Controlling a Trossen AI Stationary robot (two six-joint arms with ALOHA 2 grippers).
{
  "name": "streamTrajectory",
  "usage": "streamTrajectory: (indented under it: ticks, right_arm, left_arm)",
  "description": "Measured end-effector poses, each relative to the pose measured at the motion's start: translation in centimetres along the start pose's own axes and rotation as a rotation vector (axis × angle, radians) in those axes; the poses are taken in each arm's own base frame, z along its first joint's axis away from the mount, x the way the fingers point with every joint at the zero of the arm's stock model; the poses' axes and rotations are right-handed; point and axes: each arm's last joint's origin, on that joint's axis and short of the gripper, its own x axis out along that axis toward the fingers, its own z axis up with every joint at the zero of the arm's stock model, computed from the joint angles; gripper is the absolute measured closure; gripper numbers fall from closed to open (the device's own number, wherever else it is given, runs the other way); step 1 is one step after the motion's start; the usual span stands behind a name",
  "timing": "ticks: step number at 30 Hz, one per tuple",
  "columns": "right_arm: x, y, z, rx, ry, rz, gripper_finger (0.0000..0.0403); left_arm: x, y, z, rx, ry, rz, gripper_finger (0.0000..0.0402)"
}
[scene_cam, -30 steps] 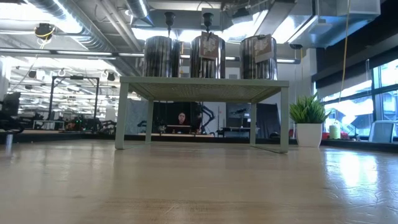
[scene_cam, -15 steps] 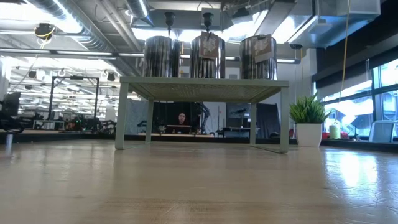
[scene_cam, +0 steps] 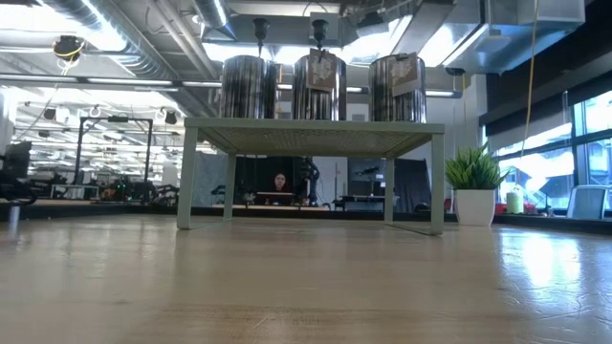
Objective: Pick & Place candle stick holders
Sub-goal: Put the candle holder on the shelf aligned with the other candle holder
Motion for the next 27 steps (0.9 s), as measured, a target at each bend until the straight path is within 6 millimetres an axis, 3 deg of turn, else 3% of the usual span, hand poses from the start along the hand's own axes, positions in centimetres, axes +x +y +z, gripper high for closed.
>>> streamTrajectory:
  ticks: [8,15,21,27]
  right_arm:
    - [2.6,0.7,0.3,0.019,0.019,0.046,0.015]
    - [3.2,1.6,0.1,0.017,0.085,0.159,0.0163]
    - [3.1,1.8,0.1,0.015,0.106,0.159,0.0207]
    - [3.1,1.9,0.4,0.005,0.134,0.162,0.0278]
  left_arm:
    - [0.0,0.0,0.0,-0.001,0.0,0.0,0.04]
    - [0.0,0.0,0.0,-0.007,0.008,-0.002,0.04]
    - [0.0,0.0,-0.1,0.002,0.021,-0.006,0.04]
    - [0.0,0.0,-0.1,0.014,0.02,-0.005,0.04]
